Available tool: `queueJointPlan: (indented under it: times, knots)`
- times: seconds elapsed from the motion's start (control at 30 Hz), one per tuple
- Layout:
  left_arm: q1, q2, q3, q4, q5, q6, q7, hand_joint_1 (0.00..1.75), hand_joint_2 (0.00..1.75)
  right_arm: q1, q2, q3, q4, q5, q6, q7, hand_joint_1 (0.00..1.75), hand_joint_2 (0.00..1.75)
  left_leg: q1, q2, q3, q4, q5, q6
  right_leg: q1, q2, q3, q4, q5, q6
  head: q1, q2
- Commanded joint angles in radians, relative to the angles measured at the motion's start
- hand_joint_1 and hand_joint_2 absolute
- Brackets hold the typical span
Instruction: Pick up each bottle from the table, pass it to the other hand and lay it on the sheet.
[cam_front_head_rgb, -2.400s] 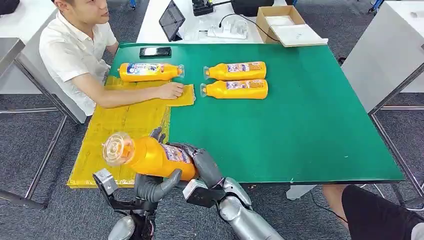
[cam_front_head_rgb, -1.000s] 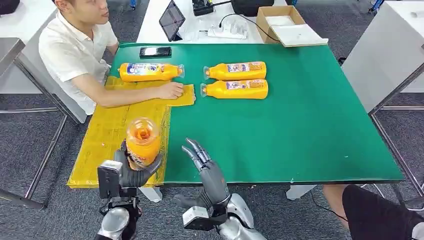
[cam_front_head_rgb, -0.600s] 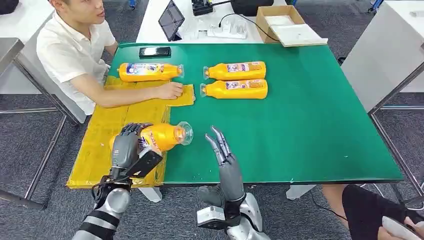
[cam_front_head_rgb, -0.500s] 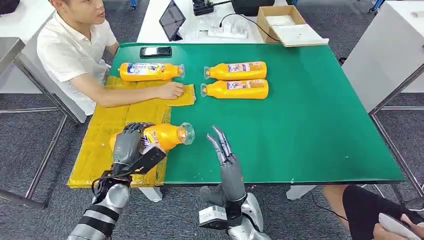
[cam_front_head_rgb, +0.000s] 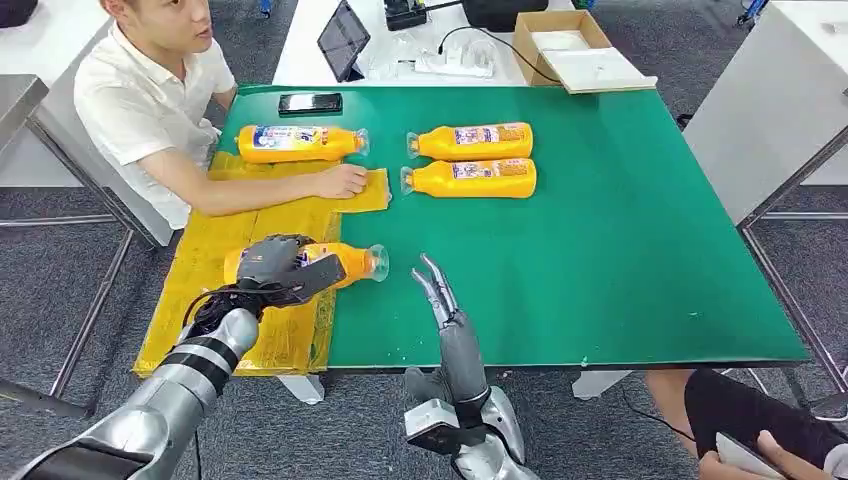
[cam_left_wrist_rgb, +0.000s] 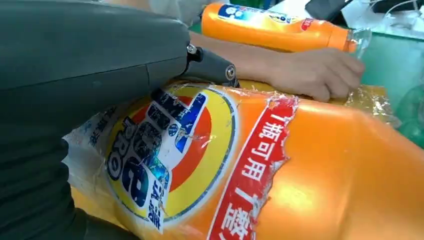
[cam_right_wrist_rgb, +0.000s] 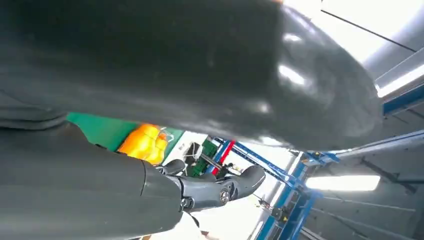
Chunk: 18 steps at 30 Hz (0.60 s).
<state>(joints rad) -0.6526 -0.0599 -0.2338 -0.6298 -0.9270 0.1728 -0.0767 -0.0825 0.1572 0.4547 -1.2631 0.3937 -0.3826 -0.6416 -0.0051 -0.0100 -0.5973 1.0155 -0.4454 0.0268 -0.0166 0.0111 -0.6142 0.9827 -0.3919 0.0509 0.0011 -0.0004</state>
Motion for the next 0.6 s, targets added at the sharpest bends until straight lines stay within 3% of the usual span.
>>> queueJointPlan:
  times: [0.03,0.07,0.1,0.13,0.17,0.6]
  knots:
    - [-0.110,0.025,-0.010,0.230,0.028,-0.081,0.028,1.75,1.75,-0.034,0.014,-0.042,0.114,-0.028,0.010,-0.014,0.00,0.00,0.001,0.001,0.003,-0.001,-0.001,-0.001,0.001,0.000,0.003,-0.001,0.000,-0.002,0.000,0.000]
    - [-0.110,0.029,-0.009,0.231,0.028,-0.082,0.026,1.75,1.75,-0.034,0.014,-0.042,0.115,-0.028,0.010,-0.014,0.00,0.00,0.001,0.002,0.005,-0.001,-0.001,-0.002,0.001,0.000,0.005,-0.001,-0.001,-0.002,0.000,0.000]
    - [-0.117,0.034,-0.012,0.249,0.027,-0.101,0.027,1.40,1.75,-0.043,0.018,-0.044,0.136,-0.033,0.010,-0.019,0.00,0.00,0.001,0.002,0.004,-0.001,-0.001,-0.001,0.001,0.001,0.003,-0.001,0.000,-0.002,0.000,0.000]
    - [-0.119,0.036,-0.009,0.255,0.031,-0.110,0.025,0.09,1.75,-0.049,0.020,-0.046,0.148,-0.034,0.008,-0.021,0.00,0.00,0.001,0.003,0.005,-0.001,-0.001,-0.002,0.001,0.002,0.004,-0.001,0.000,-0.002,0.000,0.000]
    - [-0.120,0.036,-0.004,0.262,0.041,-0.132,0.018,0.00,1.75,-0.056,0.023,-0.048,0.165,-0.038,0.006,-0.026,0.00,0.00,0.001,0.003,0.004,-0.001,-0.001,-0.002,0.001,0.002,0.003,-0.001,0.000,-0.002,0.000,0.000]
    - [-0.098,0.051,-0.013,0.273,0.080,-0.228,0.009,0.00,1.75,-0.072,0.026,-0.064,0.224,-0.046,-0.001,-0.043,0.00,0.00,0.001,0.002,0.004,-0.001,0.000,-0.001,0.001,0.001,0.004,0.000,0.000,-0.001,0.000,0.000]
